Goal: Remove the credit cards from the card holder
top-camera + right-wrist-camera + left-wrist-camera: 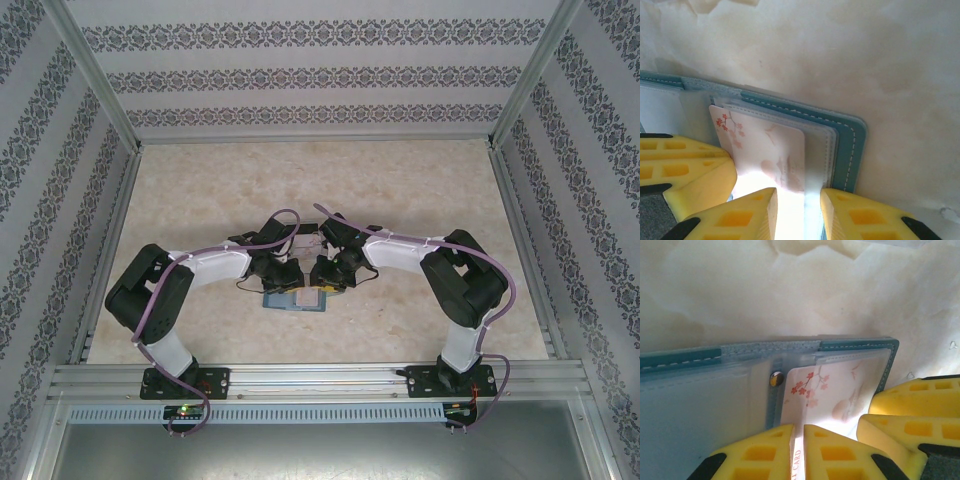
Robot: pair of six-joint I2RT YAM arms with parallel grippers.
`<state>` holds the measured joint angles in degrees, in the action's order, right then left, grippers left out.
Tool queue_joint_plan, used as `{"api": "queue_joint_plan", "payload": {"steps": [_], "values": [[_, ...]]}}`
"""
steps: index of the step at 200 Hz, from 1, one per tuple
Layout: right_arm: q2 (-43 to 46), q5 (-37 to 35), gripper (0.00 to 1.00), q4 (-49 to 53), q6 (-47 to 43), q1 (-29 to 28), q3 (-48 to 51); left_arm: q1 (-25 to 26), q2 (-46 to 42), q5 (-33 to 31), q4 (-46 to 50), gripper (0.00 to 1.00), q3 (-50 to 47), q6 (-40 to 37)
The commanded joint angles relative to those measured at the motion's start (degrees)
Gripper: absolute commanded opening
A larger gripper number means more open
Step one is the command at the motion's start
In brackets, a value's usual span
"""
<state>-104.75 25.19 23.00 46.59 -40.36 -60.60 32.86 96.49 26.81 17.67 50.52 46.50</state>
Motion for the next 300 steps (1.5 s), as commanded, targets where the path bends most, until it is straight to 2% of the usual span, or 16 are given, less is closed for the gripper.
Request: {"api": "queue_joint_plan", "payload": {"steps": [1,137,169,201,227,261,300], "values": [[-2.48,-2.43,0.31,2.84,-0.62,0.11,0.72,-0.97,-1.07,-3.32,5.31,0.15,0.48,-1.66],[-4.32,-4.29,0.28,5.25,-1.92,-0.65,-0.45,-2.54,-3.72,0.41,0.72,0.24,-1.01,0.7],[-4.11,-4.36,0.28,5.34,-1.85,-0.75,-0.51,-2.79,-5.01,2.08,-2.86,0.25,-2.38,1.54],[-4.17,-4.45,0.28,5.44,-1.85,-0.74,-0.52,-3.12,-6.2,0.42,-1.67,0.26,-2.82,1.41],[-4.23,-4.46,0.28,5.47,-1.85,-0.75,-0.58,-3.52,-5.56,-0.62,0.14,0.26,-2.82,0.65],[-4.28,-4.45,0.28,5.65,-1.85,-0.83,-0.78,-3.55,-2.54,2.38,-1.81,0.27,-2.94,0.8],[-4.15,-4.58,0.28,5.74,-1.77,-0.89,-0.77,-3.56,-0.78,2.87,-2.79,0.27,-3.29,1.05]]}}
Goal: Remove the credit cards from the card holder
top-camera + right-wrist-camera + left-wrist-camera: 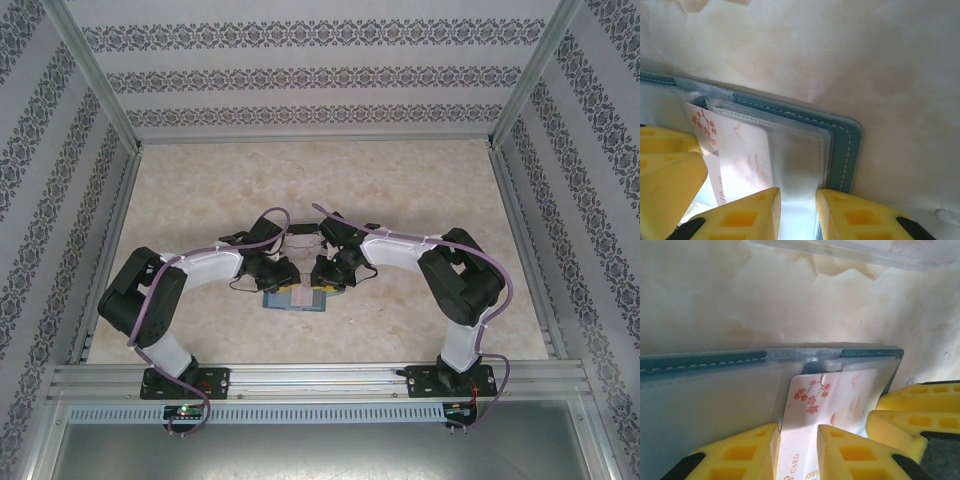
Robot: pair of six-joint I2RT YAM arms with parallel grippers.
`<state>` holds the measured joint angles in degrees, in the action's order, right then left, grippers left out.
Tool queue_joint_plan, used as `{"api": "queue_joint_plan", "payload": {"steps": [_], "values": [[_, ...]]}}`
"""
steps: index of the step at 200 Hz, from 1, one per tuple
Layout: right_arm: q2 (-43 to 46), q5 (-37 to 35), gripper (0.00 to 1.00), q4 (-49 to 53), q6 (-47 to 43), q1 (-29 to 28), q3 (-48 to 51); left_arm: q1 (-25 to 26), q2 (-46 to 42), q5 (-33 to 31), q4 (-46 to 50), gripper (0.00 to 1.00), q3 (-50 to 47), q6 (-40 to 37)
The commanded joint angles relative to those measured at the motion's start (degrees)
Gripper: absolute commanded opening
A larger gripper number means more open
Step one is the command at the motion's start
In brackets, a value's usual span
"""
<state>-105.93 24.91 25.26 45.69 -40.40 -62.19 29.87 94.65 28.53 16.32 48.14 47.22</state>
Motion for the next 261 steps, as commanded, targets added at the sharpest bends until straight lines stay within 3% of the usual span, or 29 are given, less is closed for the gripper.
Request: {"api": "queue_joint_plan", "payload": {"steps": [1,40,71,122,203,261], "values": [[-2.92,-4.32,0.28,3.49,-0.87,-0.87,0.84,-0.58,1.06,1.12,-1.45,0.27,-0.88,0.33],[-3.14,-4.22,0.28,3.57,-0.89,-0.94,0.67,-0.63,0.56,1.96,-3.0,0.25,-1.39,0.41],[-3.3,-4.19,0.28,3.71,-0.96,-1.07,0.57,-0.58,0.12,1.86,-2.89,0.15,-1.33,0.07],[-3.19,-4.44,0.28,4.23,-1.03,-1.08,0.07,-0.64,-2.97,-0.09,0.22,0.09,-0.72,-1.06],[-3.76,-4.52,0.27,5.07,-1.61,-1.11,-0.88,-0.68,-7.19,-9.46,15.23,0.08,3.38,-8.78],[-3.56,-4.68,0.27,5.08,-1.49,-1.13,-0.92,-0.56,-7.09,-10.82,18.37,0.08,5.91,-10.42]]}}
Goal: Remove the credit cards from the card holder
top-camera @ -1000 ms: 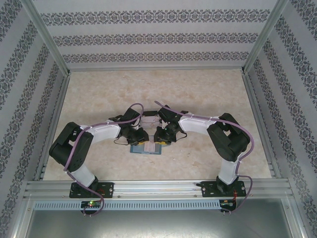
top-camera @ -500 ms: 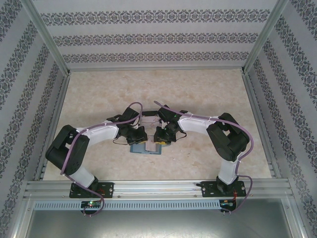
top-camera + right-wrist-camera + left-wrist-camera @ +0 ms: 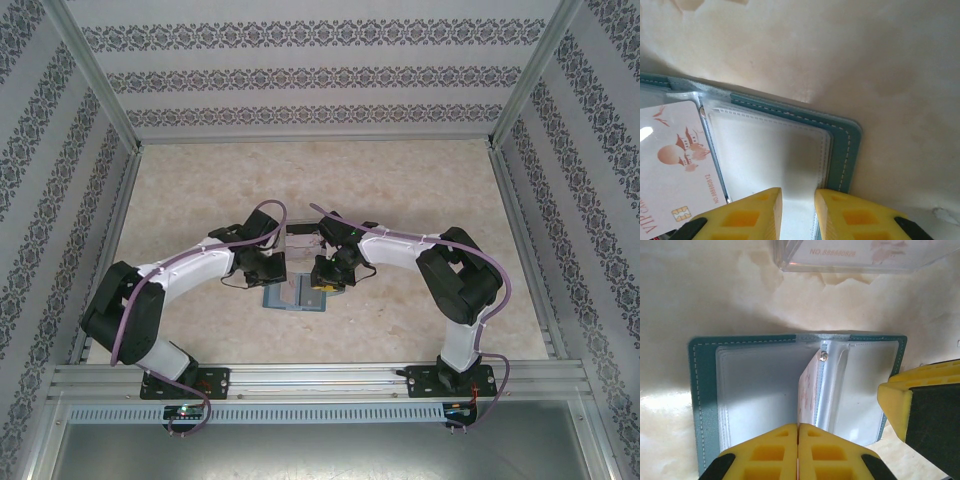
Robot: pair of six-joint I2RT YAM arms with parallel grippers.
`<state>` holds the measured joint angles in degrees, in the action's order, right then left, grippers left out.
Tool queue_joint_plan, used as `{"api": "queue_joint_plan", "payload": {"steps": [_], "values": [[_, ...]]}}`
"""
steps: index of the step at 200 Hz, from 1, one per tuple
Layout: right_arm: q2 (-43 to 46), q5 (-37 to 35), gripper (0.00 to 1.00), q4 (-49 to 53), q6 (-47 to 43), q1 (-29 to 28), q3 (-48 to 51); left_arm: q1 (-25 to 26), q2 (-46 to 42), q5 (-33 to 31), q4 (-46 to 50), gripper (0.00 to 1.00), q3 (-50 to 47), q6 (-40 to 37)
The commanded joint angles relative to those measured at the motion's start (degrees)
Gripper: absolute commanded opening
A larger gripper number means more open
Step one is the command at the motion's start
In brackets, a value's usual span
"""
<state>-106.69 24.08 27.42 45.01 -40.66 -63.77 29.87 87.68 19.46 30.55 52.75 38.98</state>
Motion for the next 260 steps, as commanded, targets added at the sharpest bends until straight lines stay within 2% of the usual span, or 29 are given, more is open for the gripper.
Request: {"api": "queue_joint_plan", "payload": {"steps": [1,58,149,200,260], "values": [[-2.76,-3.81,0.27,2.91,-0.81,-0.85,0.61,-0.58,-0.08,-1.64,4.11,0.08,1.3,-2.17],[-2.55,-3.95,0.27,2.95,-0.72,-0.92,1.13,0.09,2.79,4.18,-0.54,0.11,0.69,-0.71],[-2.8,-3.86,0.27,2.65,-0.55,-1.1,1.33,1.01,4.59,6.09,-2.02,0.12,0.86,-0.05],[-2.56,-4.04,0.27,2.55,-0.48,-1.13,1.57,1.16,4.79,5.69,-1.48,0.06,1.32,-0.2],[1.27,-5.38,0.27,3.33,-0.21,-0.97,1.63,1.04,1.64,1.67,2.8,0.03,3.53,-3.43]]}}
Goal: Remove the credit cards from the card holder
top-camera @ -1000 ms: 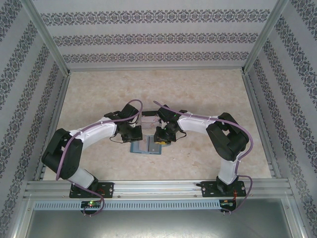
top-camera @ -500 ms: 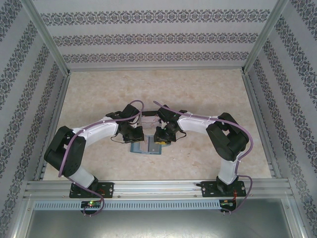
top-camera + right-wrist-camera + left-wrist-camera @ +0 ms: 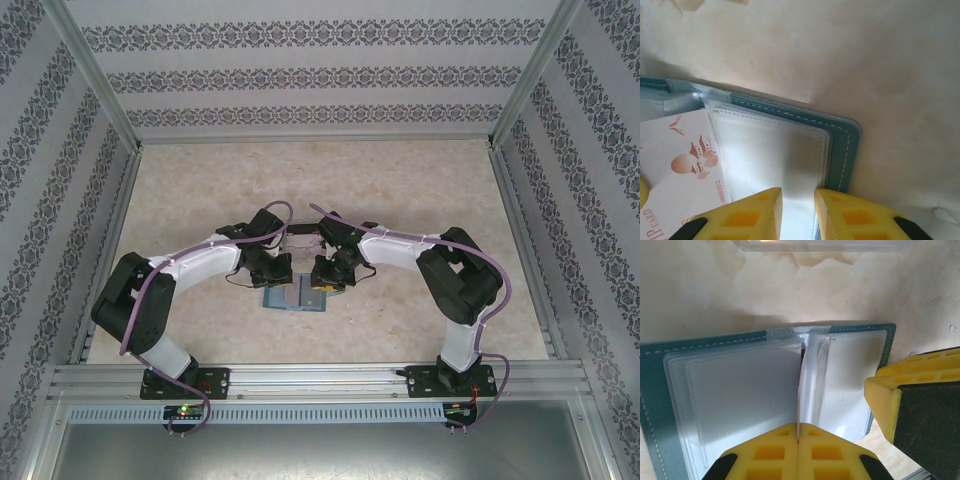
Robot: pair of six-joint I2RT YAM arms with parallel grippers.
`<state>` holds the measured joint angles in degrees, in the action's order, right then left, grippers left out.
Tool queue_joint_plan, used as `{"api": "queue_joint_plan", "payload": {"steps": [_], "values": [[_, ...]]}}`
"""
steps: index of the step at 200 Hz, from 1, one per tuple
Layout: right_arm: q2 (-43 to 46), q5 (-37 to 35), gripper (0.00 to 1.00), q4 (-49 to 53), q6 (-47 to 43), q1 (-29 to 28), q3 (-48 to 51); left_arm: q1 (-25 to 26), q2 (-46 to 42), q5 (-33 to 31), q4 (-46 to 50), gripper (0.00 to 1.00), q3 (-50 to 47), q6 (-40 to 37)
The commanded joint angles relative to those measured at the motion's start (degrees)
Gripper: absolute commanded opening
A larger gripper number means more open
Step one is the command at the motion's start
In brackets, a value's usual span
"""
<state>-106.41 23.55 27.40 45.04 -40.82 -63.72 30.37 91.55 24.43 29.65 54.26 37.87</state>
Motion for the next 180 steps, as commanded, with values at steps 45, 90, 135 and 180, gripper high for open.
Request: {"api": "queue_joint_plan", "payload": {"steps": [45,90,135,180], "values": [[5.94,-5.69,0.27,4.49,-0.52,0.44,2.64,-0.34,-4.55,-6.28,7.97,0.0,4.43,-5.5],[9.49,-6.32,0.27,5.47,-1.77,2.93,3.58,-1.98,-4.17,-7.93,9.25,0.0,7.05,-12.86],[11.77,-6.24,0.27,6.58,-3.97,6.58,5.3,-3.45,-3.52,-6.69,7.01,0.0,9.6,-26.66],[14.94,-6.32,0.27,7.15,-5.56,9.88,6.98,-4.03,-0.98,-0.89,9.01,0.0,14.05,-42.42]]}}
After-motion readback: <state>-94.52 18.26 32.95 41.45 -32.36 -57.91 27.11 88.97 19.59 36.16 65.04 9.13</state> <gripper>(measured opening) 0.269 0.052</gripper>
